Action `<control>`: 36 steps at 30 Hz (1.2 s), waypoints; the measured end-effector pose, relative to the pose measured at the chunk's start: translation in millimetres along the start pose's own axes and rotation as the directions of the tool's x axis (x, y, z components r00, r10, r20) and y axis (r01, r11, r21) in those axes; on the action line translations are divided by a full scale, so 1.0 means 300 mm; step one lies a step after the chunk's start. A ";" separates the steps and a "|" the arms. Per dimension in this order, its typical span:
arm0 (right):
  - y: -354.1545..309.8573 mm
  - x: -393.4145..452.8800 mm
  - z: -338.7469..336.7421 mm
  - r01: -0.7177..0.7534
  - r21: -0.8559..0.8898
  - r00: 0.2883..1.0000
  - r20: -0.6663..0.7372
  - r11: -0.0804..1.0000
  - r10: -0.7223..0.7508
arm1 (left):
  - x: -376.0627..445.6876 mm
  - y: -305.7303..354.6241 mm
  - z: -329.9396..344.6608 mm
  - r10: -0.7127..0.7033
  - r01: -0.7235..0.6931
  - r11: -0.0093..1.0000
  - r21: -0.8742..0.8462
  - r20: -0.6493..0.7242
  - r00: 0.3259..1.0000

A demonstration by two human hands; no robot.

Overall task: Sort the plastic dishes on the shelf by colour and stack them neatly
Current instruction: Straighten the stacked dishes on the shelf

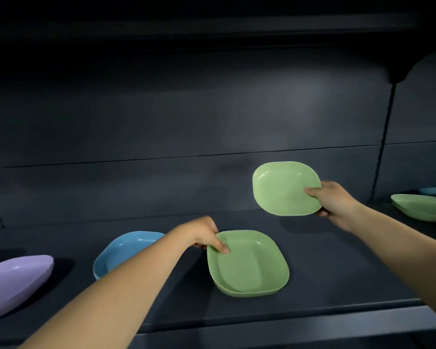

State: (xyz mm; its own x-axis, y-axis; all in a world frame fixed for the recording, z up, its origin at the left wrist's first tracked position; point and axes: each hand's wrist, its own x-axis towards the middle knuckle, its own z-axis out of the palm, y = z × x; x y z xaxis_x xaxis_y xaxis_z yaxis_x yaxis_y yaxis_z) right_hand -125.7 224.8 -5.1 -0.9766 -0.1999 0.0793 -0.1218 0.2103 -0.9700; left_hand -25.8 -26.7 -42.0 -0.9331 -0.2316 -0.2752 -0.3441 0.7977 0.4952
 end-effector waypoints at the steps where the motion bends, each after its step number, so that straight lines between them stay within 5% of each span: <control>1: 0.006 0.002 0.000 0.003 -0.002 1.000 0.004 1.000 -0.003 | 0.000 -0.004 0.002 0.002 -0.002 1.000 0.005 -0.010 1.000; 6: 0.015 0.003 0.025 0.039 -0.041 0.999 0.035 0.998 -0.037 | -0.039 -0.030 -0.046 0.024 -0.047 0.978 -0.201 -0.116 0.993; 12: -0.054 -0.052 0.193 0.170 -0.074 0.977 0.139 0.983 -0.158 | -0.175 -0.063 -0.151 0.033 -0.162 0.759 -0.630 -0.212 0.977; 21: -0.239 -0.299 0.734 0.297 0.071 0.896 0.326 0.952 -0.303 | -0.377 -0.380 -0.321 -0.184 -0.244 0.713 -0.658 -0.511 0.840; 27: -0.351 -0.483 1.168 0.179 0.145 0.879 0.420 0.973 -0.224 | -0.597 -0.785 -0.489 -0.272 -0.209 0.739 -0.641 -0.567 0.778; 36: -0.396 -0.682 1.862 0.049 0.139 0.918 0.384 0.989 -0.099 | -0.739 -1.383 -0.655 -0.421 -0.183 0.693 -0.697 -0.597 0.683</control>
State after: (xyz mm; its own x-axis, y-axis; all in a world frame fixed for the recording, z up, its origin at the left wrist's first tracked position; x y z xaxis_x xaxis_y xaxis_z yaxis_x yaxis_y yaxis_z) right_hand 187.5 -293.7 -34.6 -0.8162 -0.5721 0.0809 -0.1434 0.0649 -0.9875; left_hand 303.1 -415.6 -24.6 -0.5548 -0.8264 0.0960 -0.1406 0.2069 0.9682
